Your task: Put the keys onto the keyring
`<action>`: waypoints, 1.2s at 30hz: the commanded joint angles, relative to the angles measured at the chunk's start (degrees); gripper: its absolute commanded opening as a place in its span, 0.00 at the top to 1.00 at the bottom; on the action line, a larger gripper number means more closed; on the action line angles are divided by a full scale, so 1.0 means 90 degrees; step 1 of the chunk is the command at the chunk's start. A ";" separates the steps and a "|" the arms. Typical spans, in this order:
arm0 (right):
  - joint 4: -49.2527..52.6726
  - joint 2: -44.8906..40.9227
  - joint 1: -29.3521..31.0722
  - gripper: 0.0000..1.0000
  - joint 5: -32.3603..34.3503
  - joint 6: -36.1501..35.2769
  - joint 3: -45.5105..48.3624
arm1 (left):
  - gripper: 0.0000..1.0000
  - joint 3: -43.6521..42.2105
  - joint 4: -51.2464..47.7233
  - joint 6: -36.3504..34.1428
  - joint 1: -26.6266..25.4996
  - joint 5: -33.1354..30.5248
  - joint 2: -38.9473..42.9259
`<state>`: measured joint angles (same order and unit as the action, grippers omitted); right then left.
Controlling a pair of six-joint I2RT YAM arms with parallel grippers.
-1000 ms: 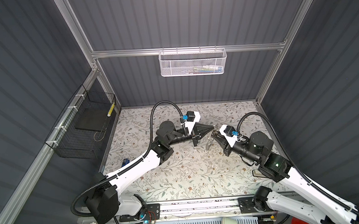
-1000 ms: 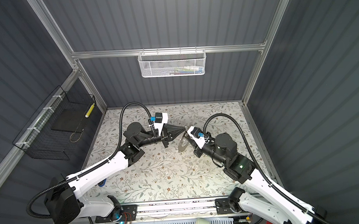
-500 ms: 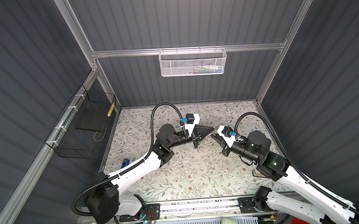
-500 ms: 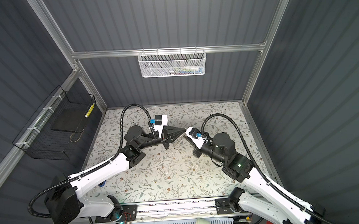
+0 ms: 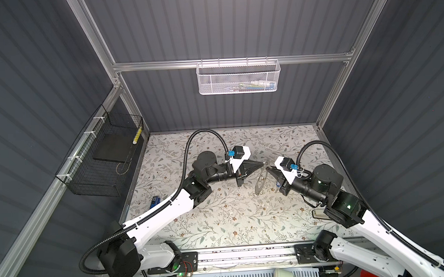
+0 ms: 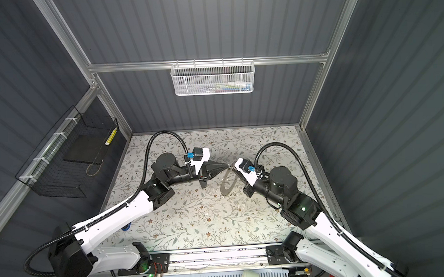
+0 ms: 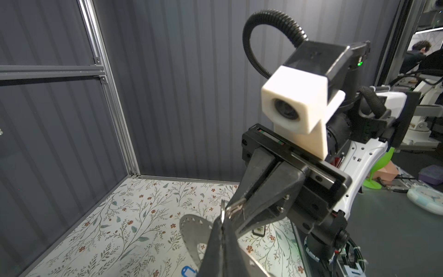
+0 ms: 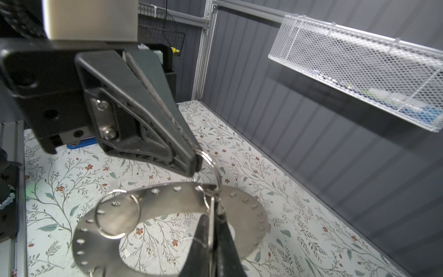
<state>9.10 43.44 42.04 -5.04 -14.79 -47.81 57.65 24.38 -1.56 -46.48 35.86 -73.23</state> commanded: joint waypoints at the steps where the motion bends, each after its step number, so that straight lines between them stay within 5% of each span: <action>1: 0.0229 0.0008 -0.0033 1.00 0.0081 0.0024 -0.0215 | 1.00 0.0344 -0.0416 -0.0475 -0.0038 0.0148 0.0178; 22: 0.0939 -0.0010 -0.0028 1.00 0.0148 -0.0577 -0.0517 | 1.00 0.0521 -0.1225 -0.1014 -0.0084 -0.0107 0.0061; 36: 0.0731 -0.0096 -0.0013 1.00 -0.0294 -0.0587 -0.0430 | 1.00 0.0068 0.0095 0.0076 -0.0090 0.0088 -0.0115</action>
<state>17.15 43.00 41.93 -6.00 -20.21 -50.72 59.66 18.52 -5.41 -46.96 35.62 -73.54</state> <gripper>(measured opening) 0.056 0.045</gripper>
